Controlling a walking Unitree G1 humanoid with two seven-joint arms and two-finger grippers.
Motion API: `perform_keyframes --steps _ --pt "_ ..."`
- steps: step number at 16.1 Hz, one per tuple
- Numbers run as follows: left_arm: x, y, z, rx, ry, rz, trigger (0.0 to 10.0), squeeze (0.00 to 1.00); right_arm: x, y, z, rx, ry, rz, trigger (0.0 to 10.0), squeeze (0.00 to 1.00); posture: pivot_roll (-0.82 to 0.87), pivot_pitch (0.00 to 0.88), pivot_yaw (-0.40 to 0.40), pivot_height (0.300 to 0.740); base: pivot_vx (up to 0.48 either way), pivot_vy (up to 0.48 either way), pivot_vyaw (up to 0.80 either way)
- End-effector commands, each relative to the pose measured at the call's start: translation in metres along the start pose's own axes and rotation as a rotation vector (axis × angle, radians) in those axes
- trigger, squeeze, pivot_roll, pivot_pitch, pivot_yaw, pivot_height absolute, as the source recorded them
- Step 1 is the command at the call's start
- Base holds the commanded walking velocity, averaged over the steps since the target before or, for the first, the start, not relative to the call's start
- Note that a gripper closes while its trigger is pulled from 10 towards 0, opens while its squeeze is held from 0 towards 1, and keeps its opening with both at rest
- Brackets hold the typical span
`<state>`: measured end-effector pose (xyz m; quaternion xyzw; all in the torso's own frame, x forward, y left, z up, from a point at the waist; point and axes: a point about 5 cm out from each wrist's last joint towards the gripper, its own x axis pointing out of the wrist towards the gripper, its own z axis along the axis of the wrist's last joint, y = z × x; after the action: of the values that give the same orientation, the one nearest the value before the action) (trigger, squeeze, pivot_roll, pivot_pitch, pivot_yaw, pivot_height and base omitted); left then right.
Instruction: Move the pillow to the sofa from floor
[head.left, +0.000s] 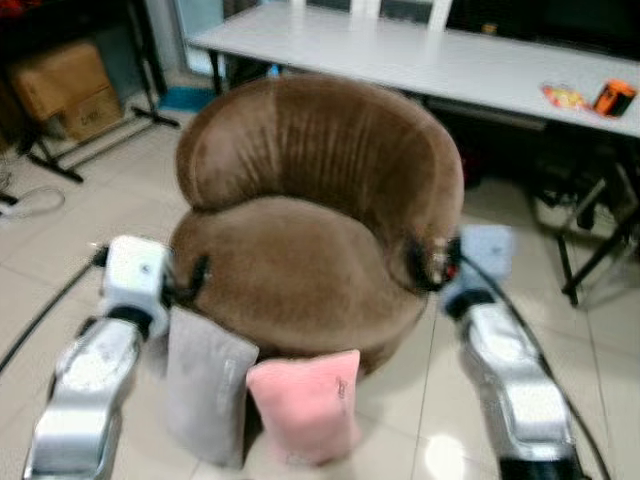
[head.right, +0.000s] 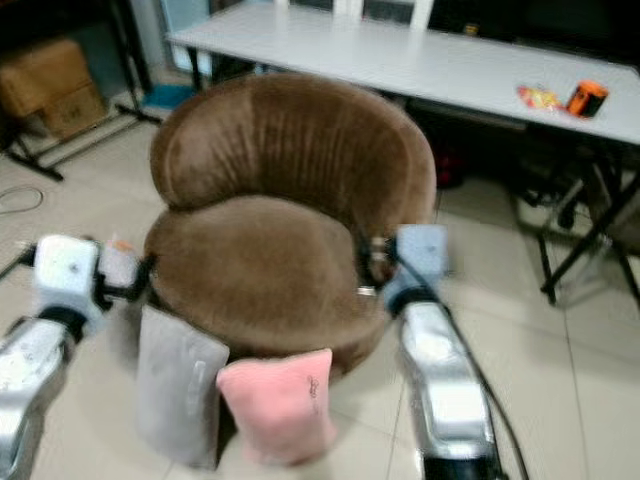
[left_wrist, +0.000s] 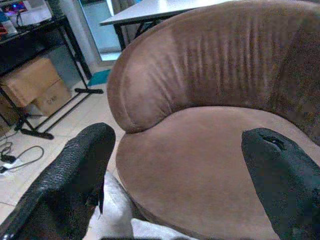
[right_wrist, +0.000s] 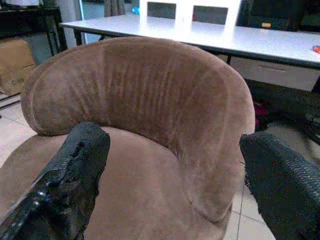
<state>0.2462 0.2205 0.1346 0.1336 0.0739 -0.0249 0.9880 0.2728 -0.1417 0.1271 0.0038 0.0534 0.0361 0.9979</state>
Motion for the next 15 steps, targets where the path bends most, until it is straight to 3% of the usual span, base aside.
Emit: perform_keyframes --steps 1,5,10,12,15 --pt "0.002 -0.007 0.005 0.007 -0.028 -0.029 10.0 0.0 -0.003 -0.01 0.001 -0.021 0.001 -0.005 10.0 1.0 -0.07 0.0 -0.013 0.74 0.296 0.0 0.8" --pt "0.002 -0.007 0.005 0.007 -0.028 -0.029 10.0 0.0 -0.004 -0.006 0.001 -0.051 -0.027 0.051 10.0 1.0 -0.06 0.0 -0.012 0.74 0.303 0.0 0.8" --pt "0.002 -0.004 0.006 0.007 -0.05 -0.006 10.0 0.0 -0.007 -0.013 -0.007 0.005 0.018 0.047 10.0 1.0 -0.06 0.0 -0.016 0.735 0.055 0.0 0.0" --pt "0.001 -0.003 0.008 0.003 -0.062 0.0 10.0 0.0 -0.009 -0.017 -0.01 0.084 0.016 0.002 10.0 1.0 -0.06 0.0 -0.017 0.71 0.0 0.0 0.0" --pt "-0.001 -0.003 0.005 0.018 -0.052 -0.017 10.0 0.0 -0.01 -0.013 -0.009 0.101 0.018 0.011 10.0 1.0 -0.06 0.0 -0.009 0.685 0.0 0.0 0.0"
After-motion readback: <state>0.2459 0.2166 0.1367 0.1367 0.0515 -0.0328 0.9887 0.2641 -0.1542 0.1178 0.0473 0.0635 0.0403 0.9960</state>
